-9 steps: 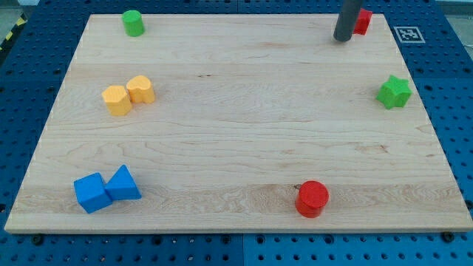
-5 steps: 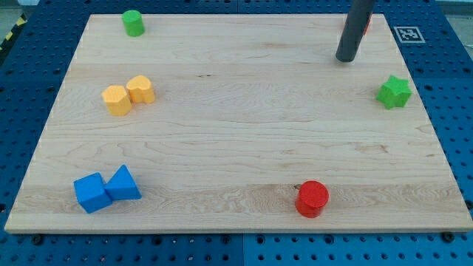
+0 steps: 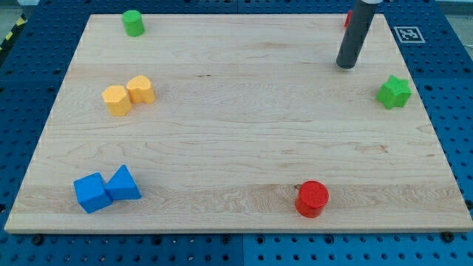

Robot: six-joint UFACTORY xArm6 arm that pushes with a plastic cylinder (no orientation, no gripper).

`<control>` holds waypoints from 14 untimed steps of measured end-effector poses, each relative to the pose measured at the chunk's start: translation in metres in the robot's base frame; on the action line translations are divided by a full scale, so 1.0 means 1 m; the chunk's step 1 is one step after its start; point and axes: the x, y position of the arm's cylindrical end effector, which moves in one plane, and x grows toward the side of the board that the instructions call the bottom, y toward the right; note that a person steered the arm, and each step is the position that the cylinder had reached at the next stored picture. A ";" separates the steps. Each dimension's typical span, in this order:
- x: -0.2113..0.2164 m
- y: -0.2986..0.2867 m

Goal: Place the red circle in between the green star and blue triangle

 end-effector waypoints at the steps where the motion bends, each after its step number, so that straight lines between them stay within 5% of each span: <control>1: 0.018 -0.025; 6: 0.190 0.006; 14: 0.279 -0.023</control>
